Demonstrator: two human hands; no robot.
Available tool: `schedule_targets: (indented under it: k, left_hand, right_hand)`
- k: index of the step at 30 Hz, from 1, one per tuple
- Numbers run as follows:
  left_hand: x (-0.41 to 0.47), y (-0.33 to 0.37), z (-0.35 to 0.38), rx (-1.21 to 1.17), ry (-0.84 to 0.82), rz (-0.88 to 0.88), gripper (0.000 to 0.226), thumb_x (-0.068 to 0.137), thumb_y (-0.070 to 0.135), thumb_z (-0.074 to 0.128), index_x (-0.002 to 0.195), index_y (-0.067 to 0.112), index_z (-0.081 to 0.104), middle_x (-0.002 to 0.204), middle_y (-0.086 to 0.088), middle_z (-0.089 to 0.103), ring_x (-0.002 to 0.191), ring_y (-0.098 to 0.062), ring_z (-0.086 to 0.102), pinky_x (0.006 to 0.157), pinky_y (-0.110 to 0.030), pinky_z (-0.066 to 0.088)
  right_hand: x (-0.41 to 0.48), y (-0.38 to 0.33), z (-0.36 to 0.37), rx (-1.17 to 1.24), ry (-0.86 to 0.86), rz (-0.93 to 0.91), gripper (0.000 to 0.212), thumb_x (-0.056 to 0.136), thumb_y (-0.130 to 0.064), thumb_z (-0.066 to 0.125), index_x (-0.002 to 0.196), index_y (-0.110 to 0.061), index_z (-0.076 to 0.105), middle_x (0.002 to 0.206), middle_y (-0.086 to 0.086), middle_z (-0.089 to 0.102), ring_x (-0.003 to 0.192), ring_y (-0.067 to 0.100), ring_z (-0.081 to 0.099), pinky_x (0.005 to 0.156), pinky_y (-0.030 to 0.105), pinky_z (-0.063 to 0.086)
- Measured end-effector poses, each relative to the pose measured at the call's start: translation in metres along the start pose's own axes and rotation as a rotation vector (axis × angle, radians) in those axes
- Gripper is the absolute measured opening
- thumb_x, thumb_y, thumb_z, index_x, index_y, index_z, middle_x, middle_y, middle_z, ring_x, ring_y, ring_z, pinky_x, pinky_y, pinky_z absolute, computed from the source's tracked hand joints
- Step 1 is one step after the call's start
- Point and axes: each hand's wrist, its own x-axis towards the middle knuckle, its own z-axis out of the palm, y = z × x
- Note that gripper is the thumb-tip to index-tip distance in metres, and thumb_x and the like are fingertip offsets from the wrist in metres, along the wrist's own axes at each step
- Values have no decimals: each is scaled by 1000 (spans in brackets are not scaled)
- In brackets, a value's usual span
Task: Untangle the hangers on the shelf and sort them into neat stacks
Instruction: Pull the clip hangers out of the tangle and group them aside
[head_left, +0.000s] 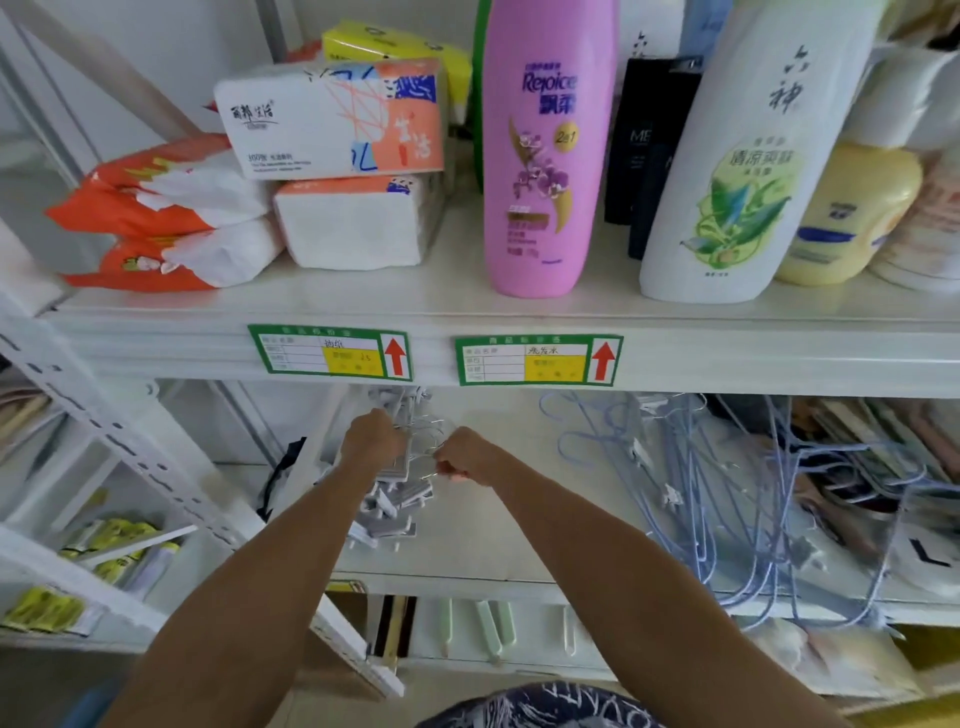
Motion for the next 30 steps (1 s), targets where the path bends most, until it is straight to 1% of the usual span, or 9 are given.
schedule_targets:
  k: [3,6,9,14,17,20,24,27,30]
  left_hand:
    - [-5,2,-3,80,-10,-11,36,94,32,55,116,3,55,113,-15,62,105,-32,61,87,-38,52]
    - [-11,0,-5,92,-59,-30,34,92,33,57,110,4,57,110,-13,64,101,-31,63,78,-34,51]
    - [-10,-2,-2,83,-54,-19,37,92,37,57,110,5,58,113,-15,65,102,-33,63,73,-32,47]
    - [-16,4,10,119,59,-45,48,92,43,56,118,2,57,122,-20,60,112,-39,58,91,-40,49]
    - [-33,22,19,152,256,-48,46,90,29,57,126,1,51,131,-25,49,119,-42,48,100,-46,41]
    - [-46,53,38,68,270,36,49,87,20,54,131,0,47,131,-27,48,119,-43,48,98,-46,42]
    - [-73,111,76,-213,129,199,29,82,18,55,104,1,63,106,-20,68,102,-34,62,82,-35,50]
    - [-107,164,109,-384,-59,278,14,81,24,61,87,13,67,86,-6,72,83,-24,67,69,-27,50]
    - [-134,214,140,-504,-268,332,24,84,38,67,85,14,62,75,-8,72,63,-19,66,59,-27,51]
  right_hand:
    - [-10,2,-7,44,-41,-4,15,90,-4,55,79,-14,56,81,5,61,68,16,59,68,28,53]
    - [-19,9,-13,45,-31,-33,15,90,-3,55,79,-14,57,78,4,61,64,15,58,64,26,51]
    - [-27,15,-27,64,17,-83,15,90,-3,55,80,-14,59,80,6,63,68,18,60,70,27,53]
    - [-45,37,-61,114,109,-158,16,90,-1,55,82,-14,59,89,10,64,81,24,65,87,37,56]
    - [-67,59,-96,22,243,-187,13,90,-7,57,98,-8,68,95,10,70,97,30,71,88,39,58]
    - [-92,94,-144,-234,527,-171,28,90,-8,52,113,-6,68,115,16,67,110,33,63,93,34,52]
    - [-133,153,-210,-332,806,-90,34,78,-8,52,110,-1,63,117,18,61,115,37,55,90,38,50]
    - [-156,193,-240,-567,703,48,33,86,-11,54,116,-1,61,121,19,58,117,38,55,90,40,50]
    - [-165,218,-249,-675,558,55,30,94,-20,53,119,-5,58,119,19,59,106,37,62,79,37,51]
